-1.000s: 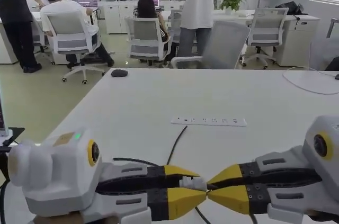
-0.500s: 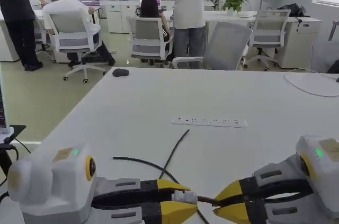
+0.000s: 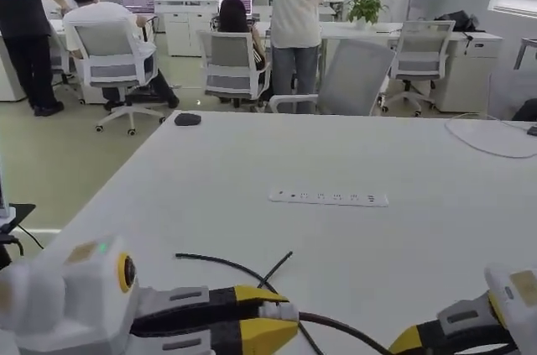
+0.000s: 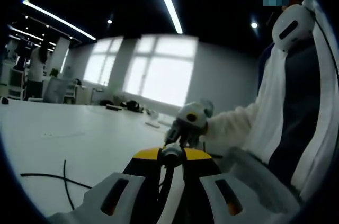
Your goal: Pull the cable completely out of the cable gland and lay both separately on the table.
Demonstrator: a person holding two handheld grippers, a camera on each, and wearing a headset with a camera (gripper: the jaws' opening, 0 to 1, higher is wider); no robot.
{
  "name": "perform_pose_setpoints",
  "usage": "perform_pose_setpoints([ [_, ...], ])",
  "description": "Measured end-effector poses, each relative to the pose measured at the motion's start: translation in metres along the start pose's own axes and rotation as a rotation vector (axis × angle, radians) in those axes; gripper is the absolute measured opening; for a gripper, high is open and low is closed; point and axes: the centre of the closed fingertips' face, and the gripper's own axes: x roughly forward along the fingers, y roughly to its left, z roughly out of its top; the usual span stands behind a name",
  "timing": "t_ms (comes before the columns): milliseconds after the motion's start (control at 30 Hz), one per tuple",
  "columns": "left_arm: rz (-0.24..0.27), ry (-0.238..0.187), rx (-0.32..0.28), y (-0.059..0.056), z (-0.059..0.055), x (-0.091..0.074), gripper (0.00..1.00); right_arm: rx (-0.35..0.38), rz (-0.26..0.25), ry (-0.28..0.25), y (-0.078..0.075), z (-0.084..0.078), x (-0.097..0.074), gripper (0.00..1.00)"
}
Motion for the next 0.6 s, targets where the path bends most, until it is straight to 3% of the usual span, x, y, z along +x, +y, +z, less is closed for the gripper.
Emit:
perform_pose_setpoints([
  [300, 0.003, -0.004, -0.011, 0.000, 0.000, -0.001, 0.16, 0.014, -0.018, 0.002, -0.003, 0.001, 0.001, 0.03],
  [433, 0.011, -0.018, -0.014, 0.002, 0.002, -0.002, 0.16, 0.077, 0.019, -0.031, 0.001, 0.009, -0.002, 0.04],
  [600, 0.005, -0.009, -0.011, 0.000, 0.000, 0.000, 0.16, 0.092, 0.027, -0.071, 0.001, 0.029, -0.004, 0.22],
])
